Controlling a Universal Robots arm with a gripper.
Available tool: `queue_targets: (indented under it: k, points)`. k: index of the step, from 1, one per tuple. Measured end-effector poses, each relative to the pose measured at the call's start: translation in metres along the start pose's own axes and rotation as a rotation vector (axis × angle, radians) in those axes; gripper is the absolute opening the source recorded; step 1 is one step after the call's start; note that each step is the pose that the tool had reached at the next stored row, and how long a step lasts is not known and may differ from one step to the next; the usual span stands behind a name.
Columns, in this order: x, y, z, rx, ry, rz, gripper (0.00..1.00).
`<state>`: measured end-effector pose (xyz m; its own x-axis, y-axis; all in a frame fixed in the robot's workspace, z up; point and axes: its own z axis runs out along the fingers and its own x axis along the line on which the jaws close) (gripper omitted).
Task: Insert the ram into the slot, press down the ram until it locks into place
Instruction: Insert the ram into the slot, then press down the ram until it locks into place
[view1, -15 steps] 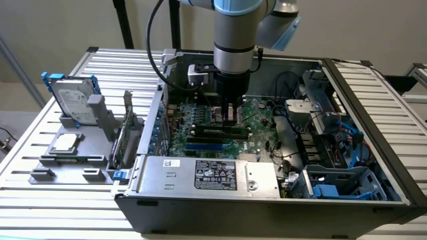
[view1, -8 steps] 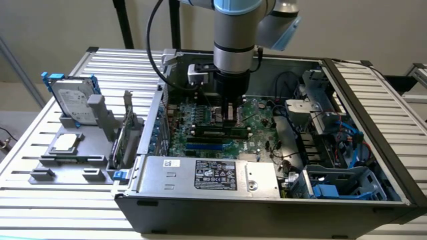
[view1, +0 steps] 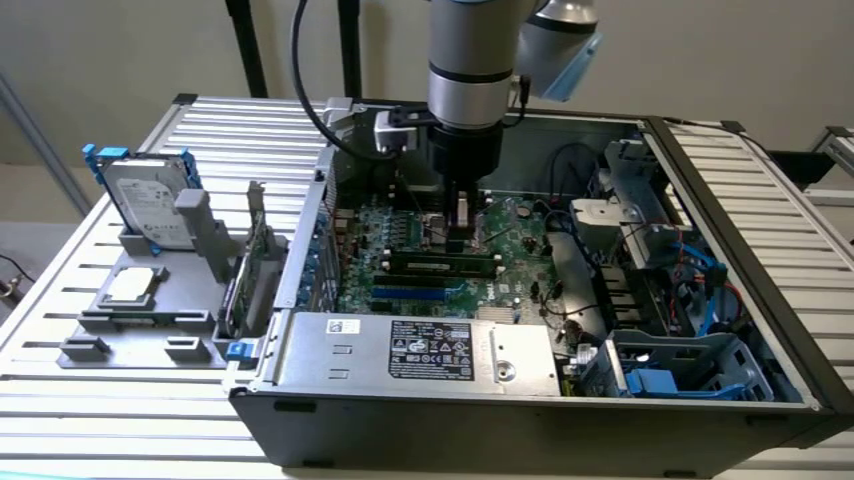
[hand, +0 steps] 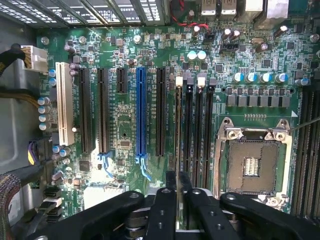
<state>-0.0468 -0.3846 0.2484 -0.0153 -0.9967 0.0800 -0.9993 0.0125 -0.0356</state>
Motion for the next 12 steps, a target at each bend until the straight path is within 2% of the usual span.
queue_targets:
  k: [1,2,12]
  points:
    - [0.0,0.0002,-0.0003,-0.0004,-0.0001,0.0,0.12]
    - [0.0,0.0006,-0.0003,-0.0007,-0.0002,0.0,0.1]
    - [0.0,0.0015,-0.0005,-0.0009,0.0001,0.0,0.1]
